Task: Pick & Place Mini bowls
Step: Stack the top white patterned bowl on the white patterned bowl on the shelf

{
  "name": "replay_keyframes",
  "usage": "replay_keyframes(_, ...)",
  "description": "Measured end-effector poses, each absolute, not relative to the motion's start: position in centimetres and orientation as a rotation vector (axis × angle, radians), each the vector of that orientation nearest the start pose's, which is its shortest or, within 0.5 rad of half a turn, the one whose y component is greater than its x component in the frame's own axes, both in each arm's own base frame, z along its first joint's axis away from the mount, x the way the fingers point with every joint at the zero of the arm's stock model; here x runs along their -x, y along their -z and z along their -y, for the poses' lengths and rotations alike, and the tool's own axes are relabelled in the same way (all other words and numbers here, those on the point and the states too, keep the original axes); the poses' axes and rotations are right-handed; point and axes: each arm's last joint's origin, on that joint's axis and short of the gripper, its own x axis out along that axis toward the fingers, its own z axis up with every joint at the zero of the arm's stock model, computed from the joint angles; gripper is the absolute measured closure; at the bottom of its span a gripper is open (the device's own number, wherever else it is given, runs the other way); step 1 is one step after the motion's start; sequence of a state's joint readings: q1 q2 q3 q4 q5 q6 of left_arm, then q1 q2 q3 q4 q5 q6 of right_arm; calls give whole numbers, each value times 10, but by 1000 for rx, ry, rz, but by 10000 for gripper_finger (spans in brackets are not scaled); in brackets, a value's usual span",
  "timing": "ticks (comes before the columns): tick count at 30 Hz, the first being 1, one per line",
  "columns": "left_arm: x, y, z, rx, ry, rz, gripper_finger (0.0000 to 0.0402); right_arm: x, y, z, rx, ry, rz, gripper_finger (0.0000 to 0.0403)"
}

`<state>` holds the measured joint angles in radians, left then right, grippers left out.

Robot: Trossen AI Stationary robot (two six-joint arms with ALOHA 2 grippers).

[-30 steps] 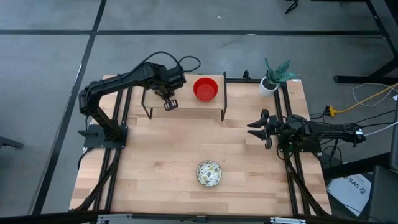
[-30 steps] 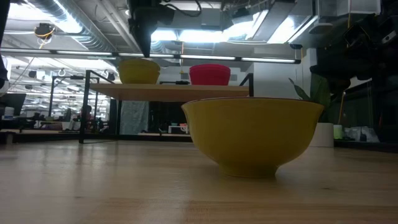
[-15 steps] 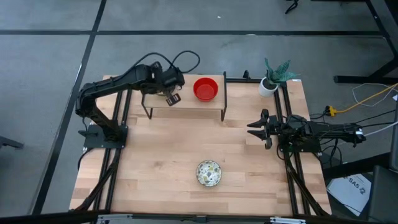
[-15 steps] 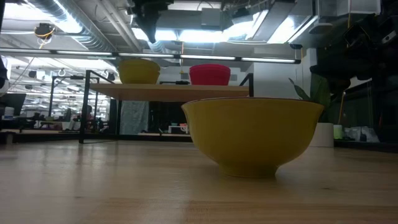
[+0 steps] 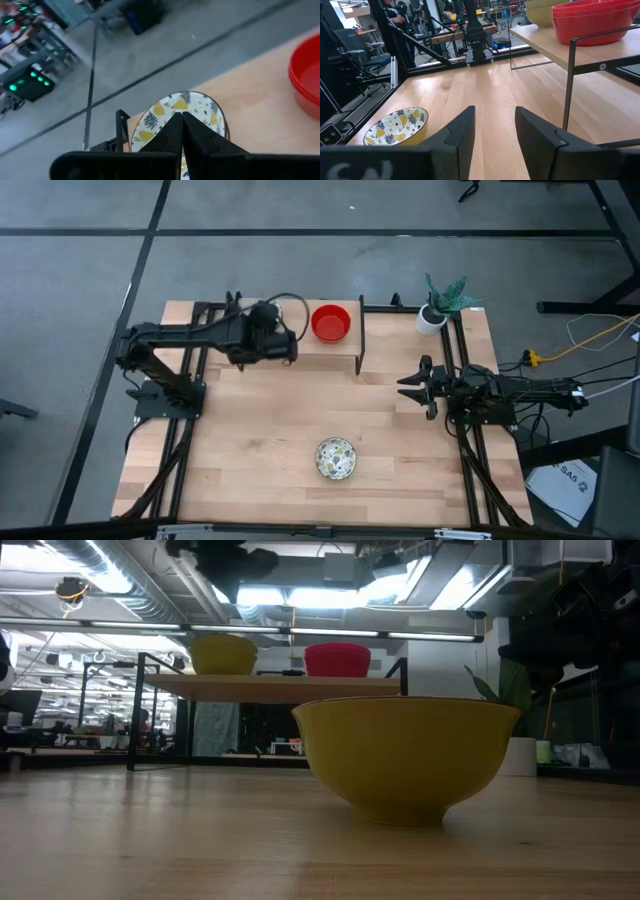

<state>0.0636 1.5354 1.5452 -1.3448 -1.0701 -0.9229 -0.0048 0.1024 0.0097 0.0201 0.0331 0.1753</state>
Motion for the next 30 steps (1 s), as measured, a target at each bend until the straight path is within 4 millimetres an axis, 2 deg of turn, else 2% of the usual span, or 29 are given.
replay_keyframes(7, -247, -331, -24, 157, -1435, -443, 399, -103, -161, 1, -174, 44, -69, 263)
replay_keyframes(17, -239, -290, -5, 124, -1449, -260, 400, -103, -161, 1, -174, 44, -69, 263)
replay_keyframes(21, -235, -285, -1, 106, -1447, -178, 399, -103, -161, 1, -174, 44, -69, 263)
replay_keyframes(30, -231, -273, 0, 94, -1449, -163, 399, -103, -161, 1, -174, 44, -69, 263)
